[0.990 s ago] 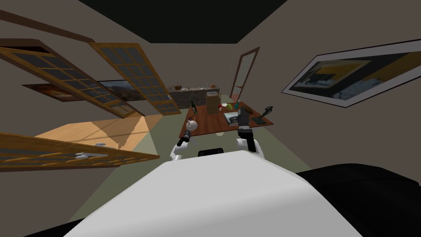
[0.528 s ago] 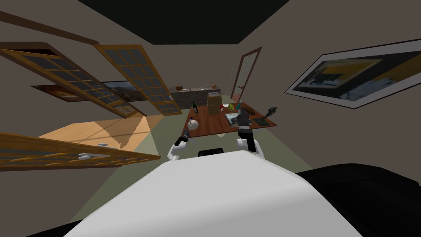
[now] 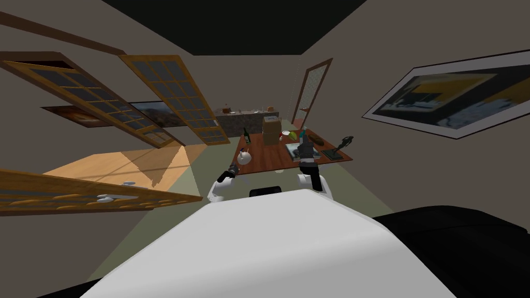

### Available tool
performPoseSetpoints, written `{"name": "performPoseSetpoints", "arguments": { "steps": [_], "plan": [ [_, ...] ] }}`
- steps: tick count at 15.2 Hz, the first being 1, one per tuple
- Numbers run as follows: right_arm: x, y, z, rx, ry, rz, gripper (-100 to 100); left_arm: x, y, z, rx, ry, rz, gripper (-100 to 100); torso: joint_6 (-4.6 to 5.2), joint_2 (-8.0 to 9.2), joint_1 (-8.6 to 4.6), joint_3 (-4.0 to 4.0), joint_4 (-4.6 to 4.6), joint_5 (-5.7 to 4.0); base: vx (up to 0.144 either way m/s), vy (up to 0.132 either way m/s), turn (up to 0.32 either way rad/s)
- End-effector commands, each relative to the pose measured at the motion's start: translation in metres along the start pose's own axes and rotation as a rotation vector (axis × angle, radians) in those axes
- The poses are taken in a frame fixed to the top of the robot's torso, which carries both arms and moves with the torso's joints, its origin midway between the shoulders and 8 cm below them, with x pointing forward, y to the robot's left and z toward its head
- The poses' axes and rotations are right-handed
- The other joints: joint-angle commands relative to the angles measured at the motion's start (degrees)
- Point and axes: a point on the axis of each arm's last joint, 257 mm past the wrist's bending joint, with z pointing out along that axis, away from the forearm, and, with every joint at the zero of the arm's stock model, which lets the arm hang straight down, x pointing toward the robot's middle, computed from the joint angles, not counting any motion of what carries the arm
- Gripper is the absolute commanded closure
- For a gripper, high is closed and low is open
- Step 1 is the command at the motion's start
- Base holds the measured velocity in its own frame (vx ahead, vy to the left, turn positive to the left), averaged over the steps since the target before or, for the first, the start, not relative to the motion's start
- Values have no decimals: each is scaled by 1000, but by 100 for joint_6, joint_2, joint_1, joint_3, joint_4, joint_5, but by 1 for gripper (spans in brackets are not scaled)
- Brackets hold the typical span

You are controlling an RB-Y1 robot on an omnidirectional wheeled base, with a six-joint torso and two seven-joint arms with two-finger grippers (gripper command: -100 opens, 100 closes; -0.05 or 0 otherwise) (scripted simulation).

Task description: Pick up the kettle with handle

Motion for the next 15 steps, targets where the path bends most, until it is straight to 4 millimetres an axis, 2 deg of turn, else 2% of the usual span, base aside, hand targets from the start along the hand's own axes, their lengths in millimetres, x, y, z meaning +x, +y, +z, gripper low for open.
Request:
{"name": "performPoseSetpoints", "arguments": {
  "steps": [1, 9, 15],
  "plan": [
    [0, 0, 0, 0, 0, 0, 0, 1, 1, -4, -26, 1, -30, -100, 0, 0, 0, 0, 0, 0, 52, 27, 17],
    [0, 0, 0, 0, 0, 0, 0, 8, 5, -14, -84, 10, -104, -100, 0, -2, -1, -1, 0, 0, 41, 19, 12],
    [0, 0, 0, 0, 0, 0, 0, 21, 10, -26, -142, 25, -181, -100, 0, -4, -2, -3, -1, 0, 47, 21, 10]
  ]
}}
